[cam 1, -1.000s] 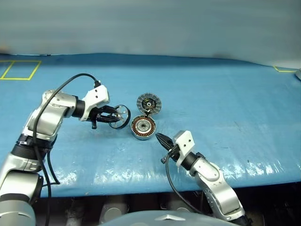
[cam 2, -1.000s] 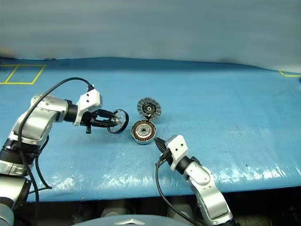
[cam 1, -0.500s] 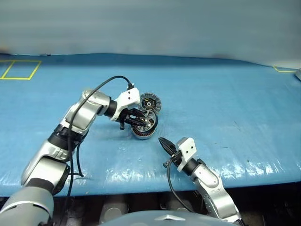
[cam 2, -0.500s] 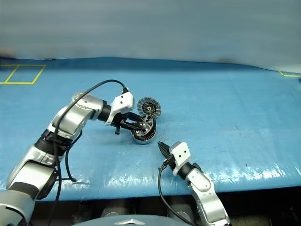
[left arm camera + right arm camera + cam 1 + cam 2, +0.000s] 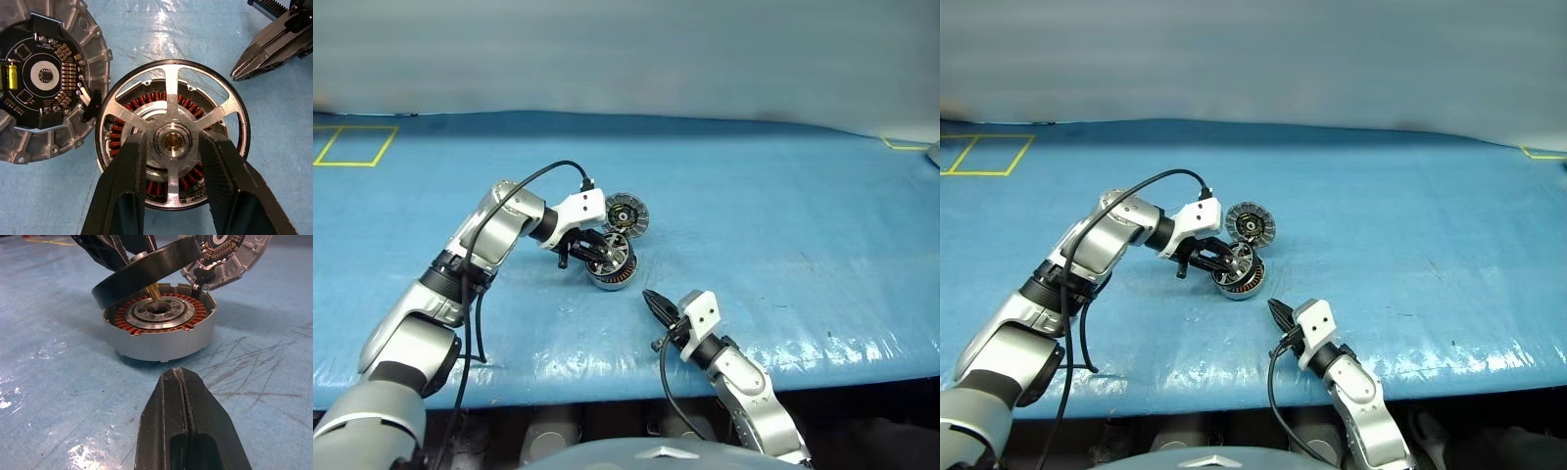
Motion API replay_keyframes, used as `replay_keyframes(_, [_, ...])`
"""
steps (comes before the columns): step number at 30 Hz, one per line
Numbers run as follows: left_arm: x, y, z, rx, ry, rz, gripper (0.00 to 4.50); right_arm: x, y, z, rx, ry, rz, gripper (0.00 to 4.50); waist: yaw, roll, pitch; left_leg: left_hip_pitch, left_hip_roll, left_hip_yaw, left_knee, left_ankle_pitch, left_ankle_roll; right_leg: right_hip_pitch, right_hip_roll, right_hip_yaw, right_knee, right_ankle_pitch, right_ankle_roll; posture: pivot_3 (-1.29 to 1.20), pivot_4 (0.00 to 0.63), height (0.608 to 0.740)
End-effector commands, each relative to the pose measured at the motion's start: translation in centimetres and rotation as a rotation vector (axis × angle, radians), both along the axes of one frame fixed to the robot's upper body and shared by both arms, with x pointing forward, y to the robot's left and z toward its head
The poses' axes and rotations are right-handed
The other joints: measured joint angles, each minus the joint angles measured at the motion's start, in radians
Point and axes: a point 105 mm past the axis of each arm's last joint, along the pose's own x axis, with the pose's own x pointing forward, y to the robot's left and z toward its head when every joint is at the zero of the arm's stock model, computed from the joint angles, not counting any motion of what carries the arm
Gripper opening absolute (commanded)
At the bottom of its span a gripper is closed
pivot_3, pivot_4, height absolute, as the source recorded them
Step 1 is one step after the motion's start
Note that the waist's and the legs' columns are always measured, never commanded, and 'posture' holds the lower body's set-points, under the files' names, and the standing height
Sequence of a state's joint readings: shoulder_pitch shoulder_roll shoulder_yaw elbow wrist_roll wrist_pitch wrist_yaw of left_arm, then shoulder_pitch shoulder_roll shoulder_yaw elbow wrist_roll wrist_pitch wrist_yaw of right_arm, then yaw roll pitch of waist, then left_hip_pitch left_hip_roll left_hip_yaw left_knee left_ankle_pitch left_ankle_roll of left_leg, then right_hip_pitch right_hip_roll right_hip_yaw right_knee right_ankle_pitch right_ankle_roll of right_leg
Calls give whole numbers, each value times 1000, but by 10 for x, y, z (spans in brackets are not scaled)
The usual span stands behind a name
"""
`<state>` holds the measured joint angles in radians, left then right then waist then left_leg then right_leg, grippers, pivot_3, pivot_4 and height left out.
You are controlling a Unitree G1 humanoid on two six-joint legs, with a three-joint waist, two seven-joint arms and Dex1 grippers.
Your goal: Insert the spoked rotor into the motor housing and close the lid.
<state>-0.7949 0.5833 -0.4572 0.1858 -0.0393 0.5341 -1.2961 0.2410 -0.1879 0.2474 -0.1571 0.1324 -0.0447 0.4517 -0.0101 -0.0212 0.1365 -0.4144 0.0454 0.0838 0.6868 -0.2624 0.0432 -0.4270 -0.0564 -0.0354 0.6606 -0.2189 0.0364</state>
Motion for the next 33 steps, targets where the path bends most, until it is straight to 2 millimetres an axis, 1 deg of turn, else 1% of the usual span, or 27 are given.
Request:
replay_keyframes(1, [3, 0, 5, 20, -32, -12, 1300, 4, 1, 9, 14, -43, 2, 0, 0, 0, 0, 0, 0, 0, 0, 0, 0, 0, 0, 0, 0, 0, 0, 0, 150, 740])
replay_keyframes(8, [5, 3, 0, 58, -30, -11, 1300, 6, 0, 8, 0, -44, -4, 0, -1, 0, 0, 0, 0, 0, 0, 0, 0, 0, 0, 0, 0, 0, 0, 0, 150, 740])
replay_keyframes(13, [5, 0, 1, 53, -25, -25, 1300, 6, -2, 7, -7, -41, -13, 0, -1, 0, 0, 0, 0, 0, 0, 0, 0, 0, 0, 0, 0, 0, 0, 0, 150, 740])
replay_keyframes(15, [4, -2, 2, 47, -21, -33, 2028, 6, -2, 7, -9, -40, -16, 0, -1, 0, 0, 0, 0, 0, 0, 0, 0, 0, 0, 0, 0, 0, 0, 0, 150, 740])
replay_keyframes(16, [4, -2, 3, 50, -23, -35, 2289, 6, -2, 7, -10, -40, -17, 0, -1, 0, 0, 0, 0, 0, 0, 0, 0, 0, 0, 0, 0, 0, 0, 0, 150, 740])
replay_keyframes(20, [4, -2, 7, 32, -34, -35, 3657, 7, -2, 6, -9, -37, -18, 0, 0, 0, 0, 0, 0, 0, 0, 0, 0, 0, 0, 0, 0, 0, 0, 0, 150, 740])
replay_keyframes(22, [2, -4, 12, -3, -36, -33, 4291, 7, -2, 6, -10, -36, -16, 0, 0, 0, 0, 0, 0, 0, 0, 0, 0, 0, 0, 0, 0, 0, 0, 0, 150, 740])
replay_keyframes(23, [1, -4, 15, -20, -36, -31, 4481, 7, -2, 6, -11, -35, -15, 0, 0, 0, 0, 0, 0, 0, 0, 0, 0, 0, 0, 0, 0, 0, 0, 0, 150, 740])
replay_keyframes(25, [-1, -3, 21, -58, -34, -24, 4481, 7, -2, 6, -11, -35, -13, 0, 0, 0, 0, 0, 0, 0, 0, 0, 0, 0, 0, 0, 0, 0, 0, 0, 150, 740])
replay_keyframes(26, [-3, -2, 24, -83, -34, -10, 4346, 7, -2, 6, -11, -35, -13, 0, -1, 0, 0, 0, 0, 0, 0, 0, 0, 0, 0, 0, 0, 0, 0, 0, 150, 740])
replay_keyframes(30, [-9, 11, 28, -151, -28, 67, 3157, 6, -2, 6, -13, -34, -8, 0, -4, 0, 0, 0, 1, 0, 0, 0, 0, 0, 0, 1, 1, 0, 0, 0, 150, 740])
replay_keyframes(31, [-11, 16, 27, -165, -24, 89, 2757, 6, -2, 6, -13, -34, -7, 0, -3, 0, 0, 1, 1, 0, 0, 0, 0, 0, 0, 1, 1, 0, 0, 0, 150, 740])
replay_keyframes(33, [-15, 24, 26, -187, -25, 132, 2134, 6, -2, 7, -12, -33, -5, 0, -2, 1, 0, 1, 2, 0, 0, 0, 0, 0, 0, 0, 1, 0, 0, 0, 150, 740])
